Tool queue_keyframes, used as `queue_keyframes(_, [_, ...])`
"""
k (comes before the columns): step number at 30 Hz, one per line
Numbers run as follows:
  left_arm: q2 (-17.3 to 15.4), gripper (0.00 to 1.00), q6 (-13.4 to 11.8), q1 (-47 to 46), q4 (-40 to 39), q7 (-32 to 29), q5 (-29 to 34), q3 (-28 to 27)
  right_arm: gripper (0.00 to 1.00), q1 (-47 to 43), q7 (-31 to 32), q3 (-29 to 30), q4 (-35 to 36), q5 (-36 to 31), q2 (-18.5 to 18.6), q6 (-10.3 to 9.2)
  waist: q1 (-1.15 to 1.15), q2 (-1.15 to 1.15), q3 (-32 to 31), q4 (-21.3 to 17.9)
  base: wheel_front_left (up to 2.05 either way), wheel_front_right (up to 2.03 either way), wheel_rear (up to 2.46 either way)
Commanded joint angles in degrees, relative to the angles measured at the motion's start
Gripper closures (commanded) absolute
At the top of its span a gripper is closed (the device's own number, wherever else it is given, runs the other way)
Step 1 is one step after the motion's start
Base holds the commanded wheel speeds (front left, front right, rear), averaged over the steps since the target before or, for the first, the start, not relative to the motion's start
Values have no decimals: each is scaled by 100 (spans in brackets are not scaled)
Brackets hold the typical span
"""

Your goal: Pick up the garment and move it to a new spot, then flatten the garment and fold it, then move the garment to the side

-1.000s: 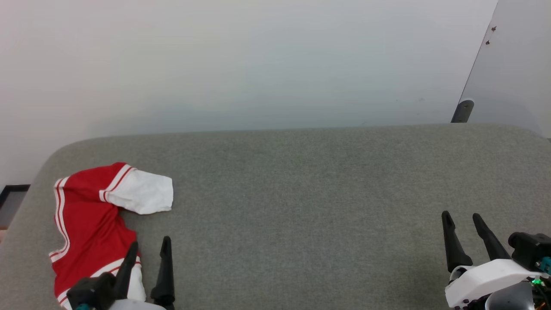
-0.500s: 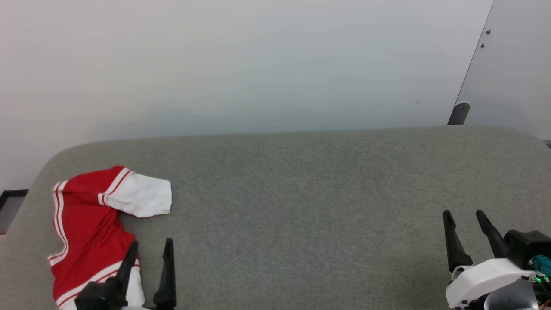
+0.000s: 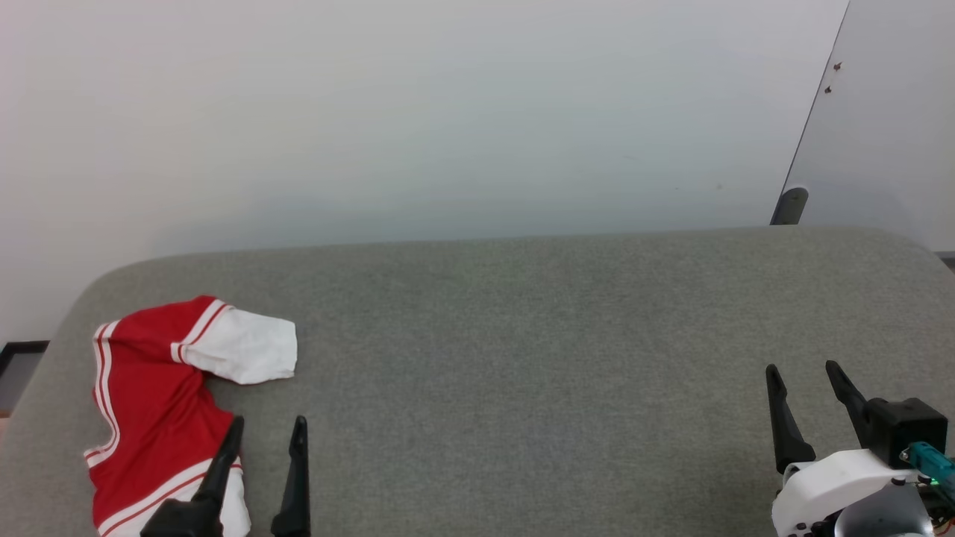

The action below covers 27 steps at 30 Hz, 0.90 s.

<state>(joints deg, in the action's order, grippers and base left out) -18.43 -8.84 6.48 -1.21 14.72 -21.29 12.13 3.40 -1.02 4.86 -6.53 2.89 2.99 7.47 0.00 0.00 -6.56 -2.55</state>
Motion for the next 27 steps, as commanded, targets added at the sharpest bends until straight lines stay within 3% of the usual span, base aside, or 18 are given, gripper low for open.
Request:
queue_keyframes(1, [-36,0,-32,86,-47,45,117,2,0,-40,-34,-20,25,-122,-17,4,0,0,-33,-10,0,0,0])
queue_keyframes(18, [-22,0,119,211,31,44,13,-129,0,-197,5,24,19,-103,-7,4,0,0,-188,37,0,0,0])
queue_keyframes(27, [-171,0,103,107,245,-24,-115,-297,0,-281,29,-56,17,33,27,4,0,0,-367,447,0,0,0])
